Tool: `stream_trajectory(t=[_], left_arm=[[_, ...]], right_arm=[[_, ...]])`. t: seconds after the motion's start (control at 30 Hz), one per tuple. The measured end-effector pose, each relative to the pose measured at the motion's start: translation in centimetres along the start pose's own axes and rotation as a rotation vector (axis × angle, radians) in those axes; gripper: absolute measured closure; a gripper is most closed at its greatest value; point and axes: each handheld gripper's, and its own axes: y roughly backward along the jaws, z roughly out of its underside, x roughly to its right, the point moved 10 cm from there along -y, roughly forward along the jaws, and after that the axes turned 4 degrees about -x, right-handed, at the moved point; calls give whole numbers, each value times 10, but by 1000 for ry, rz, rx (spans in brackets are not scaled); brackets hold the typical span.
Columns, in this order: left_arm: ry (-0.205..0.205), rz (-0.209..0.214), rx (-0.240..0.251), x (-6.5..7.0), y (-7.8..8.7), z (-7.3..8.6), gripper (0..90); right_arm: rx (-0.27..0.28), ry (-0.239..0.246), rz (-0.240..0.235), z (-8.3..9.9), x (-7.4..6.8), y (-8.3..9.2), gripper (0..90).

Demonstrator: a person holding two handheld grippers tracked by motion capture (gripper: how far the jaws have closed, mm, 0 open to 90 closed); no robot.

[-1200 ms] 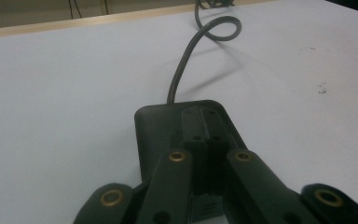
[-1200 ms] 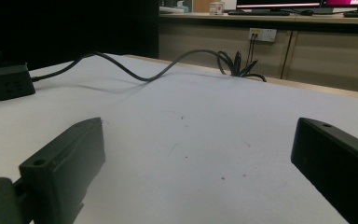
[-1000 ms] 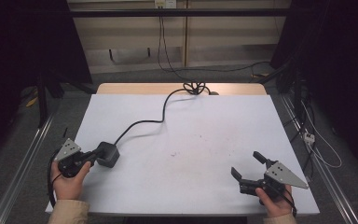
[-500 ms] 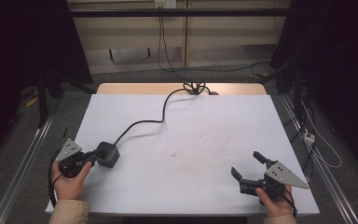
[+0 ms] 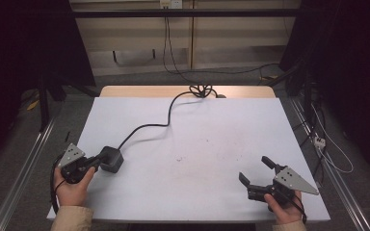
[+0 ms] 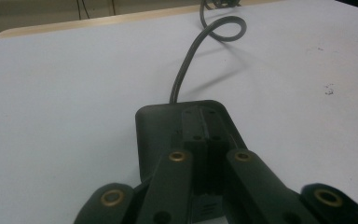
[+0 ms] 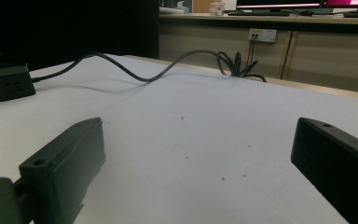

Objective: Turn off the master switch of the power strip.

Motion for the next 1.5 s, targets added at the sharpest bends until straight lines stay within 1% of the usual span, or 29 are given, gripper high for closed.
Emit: stream_trajectory(t=[0.13, 0.33, 0.37, 0.47, 0.53, 0.57, 0.6, 0.63, 0.8, 0.87, 0.97, 1.1, 1.17, 1.23, 1.33, 1.4, 1.5], left_arm=[[8, 5, 2, 0, 0, 0, 900], [8, -6, 1, 0, -1, 0, 900], [15, -5, 4, 0, -1, 0, 900], [7, -12, -1, 0, -1, 0, 900], [10, -19, -1, 1, -1, 0, 900], [-3, -28, -6, 1, -1, 0, 900], [-7, -32, -8, 2, -1, 0, 900], [-6, -33, -13, 2, -1, 1, 900], [0, -35, -9, 2, -1, 1, 900], [-10, -38, -11, 2, -1, 1, 900], [-2, -35, -10, 2, -1, 1, 900], [-4, -32, -11, 2, -1, 1, 900], [2, -29, -10, 2, -1, 1, 900], [15, -20, -4, 1, -1, 1, 900], [14, -14, 1, 1, 0, 1, 900], [29, -1, 6, 1, -1, 1, 900], [25, 2, 7, 1, 0, 0, 900]], right_arm=[[-1, -1, -1, 0, 0, 0, 22], [1, -3, 2, 0, 1, 1, 22], [1, -3, 3, 0, 1, 1, 22], [2, -3, 2, 0, 0, 1, 22], [2, -3, 2, 0, 0, 1, 22], [2, -3, 2, 0, 0, 1, 22], [2, -2, 3, 0, 0, 1, 22], [3, -1, 3, 0, 0, 1, 22], [4, 0, 1, -1, 0, 2, 22], [4, 1, 1, -1, 0, 2, 22], [4, -1, 2, -1, 0, 1, 22], [2, 1, 3, 0, 0, 1, 22], [2, 1, 2, 0, 0, 1, 22], [2, 1, 2, 0, 0, 1, 22], [1, 3, 1, 0, 0, 1, 22], [0, 2, 0, 0, 0, 0, 22], [-1, 2, 1, 1, 0, 0, 22]])
